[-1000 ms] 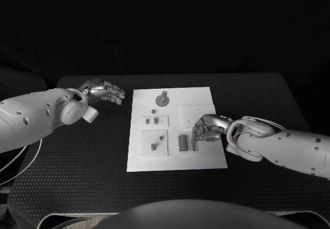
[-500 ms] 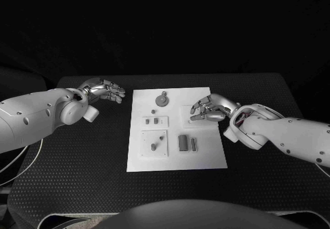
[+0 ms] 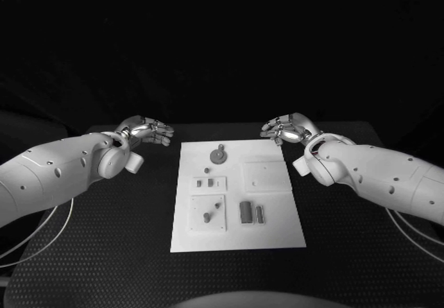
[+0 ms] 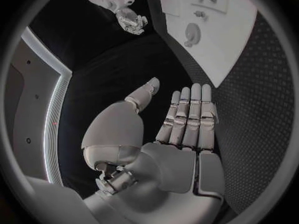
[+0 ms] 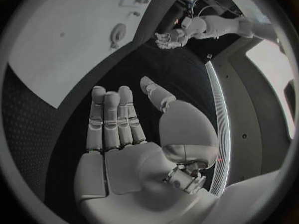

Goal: Assemble the parts on the task board

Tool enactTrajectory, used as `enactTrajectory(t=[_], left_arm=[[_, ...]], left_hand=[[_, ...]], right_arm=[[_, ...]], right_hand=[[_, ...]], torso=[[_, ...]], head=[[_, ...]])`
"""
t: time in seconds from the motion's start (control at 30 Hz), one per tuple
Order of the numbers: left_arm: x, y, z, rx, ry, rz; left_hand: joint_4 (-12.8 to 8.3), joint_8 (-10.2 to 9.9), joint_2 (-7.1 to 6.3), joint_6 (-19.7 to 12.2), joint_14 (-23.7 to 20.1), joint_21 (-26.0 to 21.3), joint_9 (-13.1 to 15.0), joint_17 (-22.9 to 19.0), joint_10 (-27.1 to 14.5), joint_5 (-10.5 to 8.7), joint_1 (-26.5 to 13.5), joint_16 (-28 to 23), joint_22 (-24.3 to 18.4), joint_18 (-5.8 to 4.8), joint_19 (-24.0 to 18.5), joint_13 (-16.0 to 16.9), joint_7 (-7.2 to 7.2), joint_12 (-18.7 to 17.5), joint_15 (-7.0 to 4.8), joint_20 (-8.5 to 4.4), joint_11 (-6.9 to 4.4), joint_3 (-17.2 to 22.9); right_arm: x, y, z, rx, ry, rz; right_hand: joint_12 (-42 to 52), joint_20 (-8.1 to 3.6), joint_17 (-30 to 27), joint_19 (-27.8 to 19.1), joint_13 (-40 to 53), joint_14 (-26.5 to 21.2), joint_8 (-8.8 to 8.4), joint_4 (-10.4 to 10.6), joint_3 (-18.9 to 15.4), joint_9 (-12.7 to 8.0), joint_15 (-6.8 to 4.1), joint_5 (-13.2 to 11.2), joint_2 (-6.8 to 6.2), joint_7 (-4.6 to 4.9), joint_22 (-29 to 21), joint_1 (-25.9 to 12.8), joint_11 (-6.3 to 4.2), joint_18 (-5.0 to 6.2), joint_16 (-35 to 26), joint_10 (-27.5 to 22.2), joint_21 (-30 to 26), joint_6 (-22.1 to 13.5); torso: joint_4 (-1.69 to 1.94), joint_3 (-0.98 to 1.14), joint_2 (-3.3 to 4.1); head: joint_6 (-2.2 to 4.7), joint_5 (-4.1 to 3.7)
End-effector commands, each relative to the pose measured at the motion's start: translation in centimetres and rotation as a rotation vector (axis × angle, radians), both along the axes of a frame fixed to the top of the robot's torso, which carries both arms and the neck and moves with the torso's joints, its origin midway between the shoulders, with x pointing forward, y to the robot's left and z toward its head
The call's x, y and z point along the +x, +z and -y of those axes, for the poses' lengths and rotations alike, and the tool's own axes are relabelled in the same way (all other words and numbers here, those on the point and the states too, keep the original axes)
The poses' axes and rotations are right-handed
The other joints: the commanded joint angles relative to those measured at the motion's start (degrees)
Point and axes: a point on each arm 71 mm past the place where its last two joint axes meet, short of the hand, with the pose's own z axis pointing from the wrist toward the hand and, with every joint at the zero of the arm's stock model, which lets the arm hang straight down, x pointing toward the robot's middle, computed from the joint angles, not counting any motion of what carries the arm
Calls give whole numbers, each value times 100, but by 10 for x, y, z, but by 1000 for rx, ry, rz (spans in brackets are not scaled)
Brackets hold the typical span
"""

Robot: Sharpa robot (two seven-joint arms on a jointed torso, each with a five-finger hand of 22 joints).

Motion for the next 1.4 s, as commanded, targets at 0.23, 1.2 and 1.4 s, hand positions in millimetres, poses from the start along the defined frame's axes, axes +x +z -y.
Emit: enactTrajectory(t=[0.23,1.2,1.4], left_arm=[[18,21,13,-88,76,112],[-6,6,58,-187,103,138],[-38,-3,81,-251,163,148]], left_hand=[[-10,-154,37,-319,-472,-36,-62,-179,-528,-40,-208,-434,-211,145,-272,-339,-102,-32,139,125,-67,-204],[1544,-1825,346,-4480,-4766,-398,-2588,-3024,-5737,-349,-5621,-2469,-5968,-217,-4953,-1372,-1009,-402,-835,-267,-882,-2985],[1544,-1825,346,-4480,-4766,-398,-2588,-3024,-5737,-349,-5621,-2469,-5968,-217,-4953,-1372,-1009,-402,-835,-267,-882,-2985]], right_arm=[[35,-5,6,214,-33,-20],[9,-10,-2,370,-102,-7],[-20,-9,-16,457,-137,-3]], right_hand=[[-1835,478,-1233,-1236,-1700,-927,-158,15,146,-122,846,-2,247,129,-850,-197,492,-409,-2333,-387,-1461,-469],[-4204,-358,-4951,-4969,-4736,-5635,-1201,1639,-3351,-3770,204,-288,497,-928,-6918,-5586,-326,-1421,-5995,-5467,-4519,-5072],[-4204,-358,-4951,-4969,-4736,-5635,-1201,1639,-3351,-3770,204,-288,497,-928,-6918,-5586,-326,-1421,-5995,-5467,-4519,-5072]], torso=[[-41,-14,-254],[-210,-49,-880],[-238,-66,-953]], head=[[747,53],[1039,32],[1019,7]])
